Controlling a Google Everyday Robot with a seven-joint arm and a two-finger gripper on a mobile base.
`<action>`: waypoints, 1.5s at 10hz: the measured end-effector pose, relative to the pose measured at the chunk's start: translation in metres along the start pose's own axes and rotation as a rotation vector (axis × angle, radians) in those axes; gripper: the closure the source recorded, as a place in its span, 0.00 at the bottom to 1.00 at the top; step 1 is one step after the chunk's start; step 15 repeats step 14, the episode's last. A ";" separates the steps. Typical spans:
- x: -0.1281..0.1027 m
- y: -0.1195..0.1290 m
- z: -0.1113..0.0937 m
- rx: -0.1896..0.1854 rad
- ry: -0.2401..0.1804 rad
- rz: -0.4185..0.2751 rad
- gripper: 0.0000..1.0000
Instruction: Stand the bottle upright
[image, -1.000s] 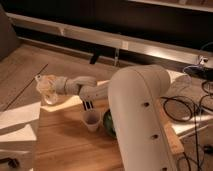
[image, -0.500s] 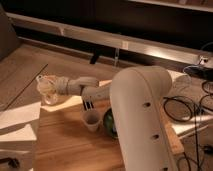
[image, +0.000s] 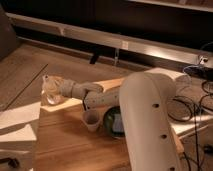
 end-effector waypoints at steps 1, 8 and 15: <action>0.002 0.002 -0.009 0.030 -0.022 -0.004 1.00; 0.044 0.032 -0.058 0.116 0.138 0.067 1.00; 0.037 0.042 -0.071 0.078 0.279 0.083 1.00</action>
